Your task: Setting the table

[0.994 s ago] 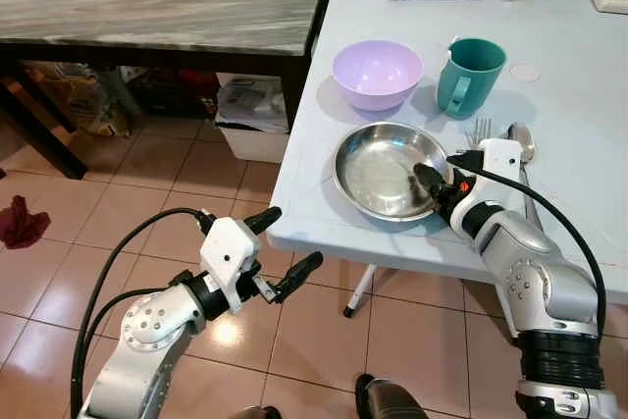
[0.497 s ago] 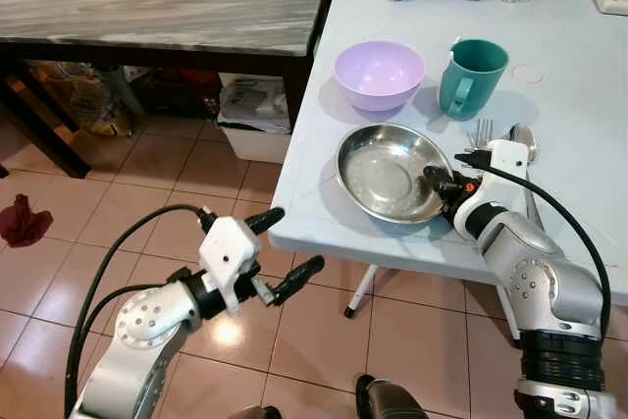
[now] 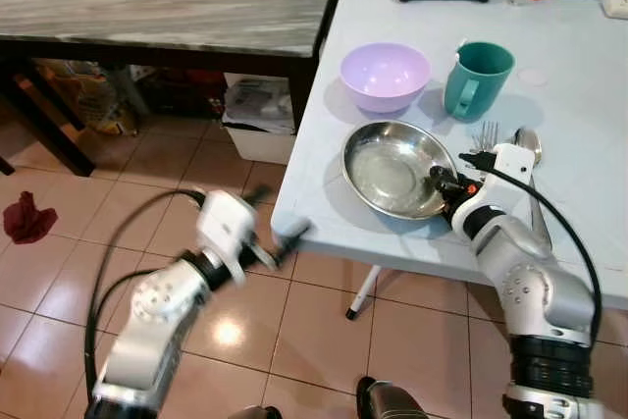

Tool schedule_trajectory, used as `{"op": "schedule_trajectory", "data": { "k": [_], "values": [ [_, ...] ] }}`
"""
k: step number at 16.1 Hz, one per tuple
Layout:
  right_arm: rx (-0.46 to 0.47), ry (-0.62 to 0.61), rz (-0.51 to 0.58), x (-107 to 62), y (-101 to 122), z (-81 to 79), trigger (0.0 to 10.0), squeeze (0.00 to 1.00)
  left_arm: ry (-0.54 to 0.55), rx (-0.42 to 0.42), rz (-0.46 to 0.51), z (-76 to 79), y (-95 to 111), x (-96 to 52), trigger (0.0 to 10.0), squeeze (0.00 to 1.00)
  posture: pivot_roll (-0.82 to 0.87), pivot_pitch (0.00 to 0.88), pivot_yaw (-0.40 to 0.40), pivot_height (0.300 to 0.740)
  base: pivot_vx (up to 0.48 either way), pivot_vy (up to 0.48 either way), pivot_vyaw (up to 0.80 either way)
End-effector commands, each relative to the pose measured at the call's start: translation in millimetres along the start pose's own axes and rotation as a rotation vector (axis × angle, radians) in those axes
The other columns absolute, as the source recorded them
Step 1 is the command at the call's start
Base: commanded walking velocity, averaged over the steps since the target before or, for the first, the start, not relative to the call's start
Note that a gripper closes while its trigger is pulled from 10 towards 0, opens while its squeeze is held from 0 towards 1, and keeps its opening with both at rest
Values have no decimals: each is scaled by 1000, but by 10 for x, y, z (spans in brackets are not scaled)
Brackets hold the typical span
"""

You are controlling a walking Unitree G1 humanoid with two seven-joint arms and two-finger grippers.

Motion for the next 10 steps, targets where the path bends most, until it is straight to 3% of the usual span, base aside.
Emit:
{"op": "schedule_trajectory", "data": {
  "k": [1, 2, 3, 4, 7, 10],
  "values": [
    [-32, -71, -110, -49, -337, 109, 0, 0, 113, -1, -3, -230, -52, -55, 10000, 0, -155, 161, 62, 740, 0, 0, 0],
    [-54, -77, -107, -56, -341, 111, 0, 0, 138, -7, 0, -277, -58, -57, 10000, 0, -155, 161, 62, 740, 0, 0, 0],
    [-66, -76, -108, -64, -351, 97, 1137, 0, 167, -9, 2, -333, -69, -60, 10000, 0, -156, 157, 59, 740, 0, 0, 0],
    [-117, -85, -75, -81, -306, 55, 10000, 0, 248, -30, 18, -482, -73, -73, 10000, 0, -160, 154, 57, 740, 0, 0, 0],
    [-147, -126, -33, -92, -258, 17, 10000, 0, 330, -70, 59, -625, -46, -39, 10000, 0, -161, 147, 50, 740, 0, 0, 0],
    [-159, -158, -15, -89, -237, 33, 10000, 0, 352, -95, 90, -671, -10, 19, 10000, 0, -166, 144, 48, 740, 0, 0, -519]
  ]
}}
Point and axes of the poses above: a point about 5 cm out from each wrist's last joint towards the gripper, its own x axis pointing out of the wrist towards the gripper, its own y axis along the axis of the wrist's last joint, z = x × y, the point moved 5 cm from there along x, pointing out of the wrist towards the gripper, and after that the axes turned 12 degrees about -x, right-handed, at the moved point
